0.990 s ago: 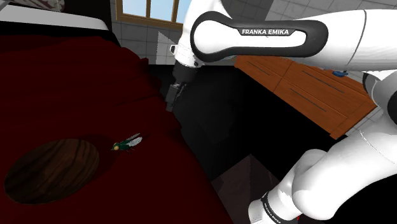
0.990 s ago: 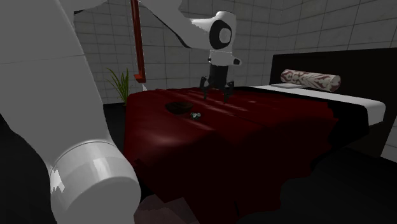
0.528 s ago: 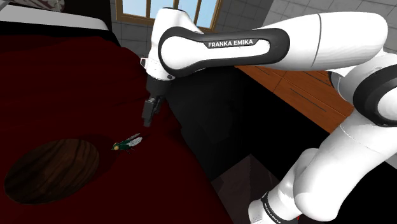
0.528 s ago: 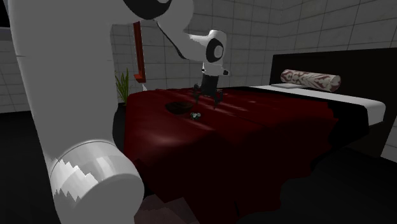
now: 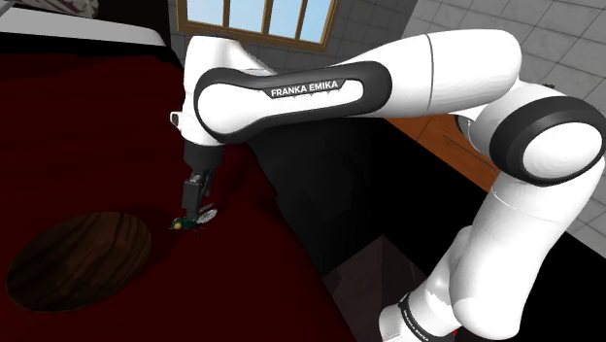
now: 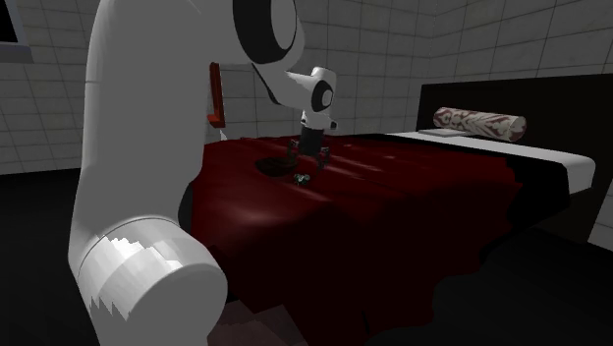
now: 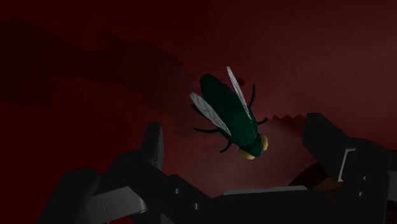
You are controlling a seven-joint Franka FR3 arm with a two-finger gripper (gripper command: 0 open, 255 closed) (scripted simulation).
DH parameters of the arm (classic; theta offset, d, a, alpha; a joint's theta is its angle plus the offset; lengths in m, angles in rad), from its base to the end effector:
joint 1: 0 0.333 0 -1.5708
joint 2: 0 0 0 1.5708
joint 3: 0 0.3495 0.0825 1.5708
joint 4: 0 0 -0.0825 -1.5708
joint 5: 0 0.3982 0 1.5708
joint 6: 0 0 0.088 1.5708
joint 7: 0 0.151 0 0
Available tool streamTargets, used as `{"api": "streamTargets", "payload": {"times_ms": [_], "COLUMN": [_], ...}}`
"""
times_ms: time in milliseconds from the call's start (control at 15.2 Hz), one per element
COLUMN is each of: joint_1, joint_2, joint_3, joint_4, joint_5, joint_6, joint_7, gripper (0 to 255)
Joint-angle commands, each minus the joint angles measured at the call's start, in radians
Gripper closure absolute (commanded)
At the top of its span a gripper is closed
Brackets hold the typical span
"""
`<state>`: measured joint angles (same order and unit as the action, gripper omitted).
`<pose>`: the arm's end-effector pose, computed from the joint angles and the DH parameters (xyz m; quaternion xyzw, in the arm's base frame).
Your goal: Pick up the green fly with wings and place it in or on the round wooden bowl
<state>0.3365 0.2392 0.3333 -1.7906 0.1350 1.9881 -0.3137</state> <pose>0.4984 0.3979 0.4058 -0.8917 -0.4413 0.0326 0.0957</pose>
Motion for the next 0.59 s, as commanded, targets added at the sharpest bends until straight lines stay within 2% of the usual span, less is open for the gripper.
{"api": "streamTargets", "payload": {"times_ms": [0,264,528], "joint_1": [0.005,0.011,0.012], "joint_2": [0.014,0.032,0.034], "joint_3": [0.002,0.003,0.003], "joint_4": [-0.01,-0.042,-0.046], "joint_5": [-0.003,-0.006,-0.007], "joint_6": [0.023,0.073,0.08], "joint_7": [0.0,0.002,0.002], "gripper": [0,0,0]}}
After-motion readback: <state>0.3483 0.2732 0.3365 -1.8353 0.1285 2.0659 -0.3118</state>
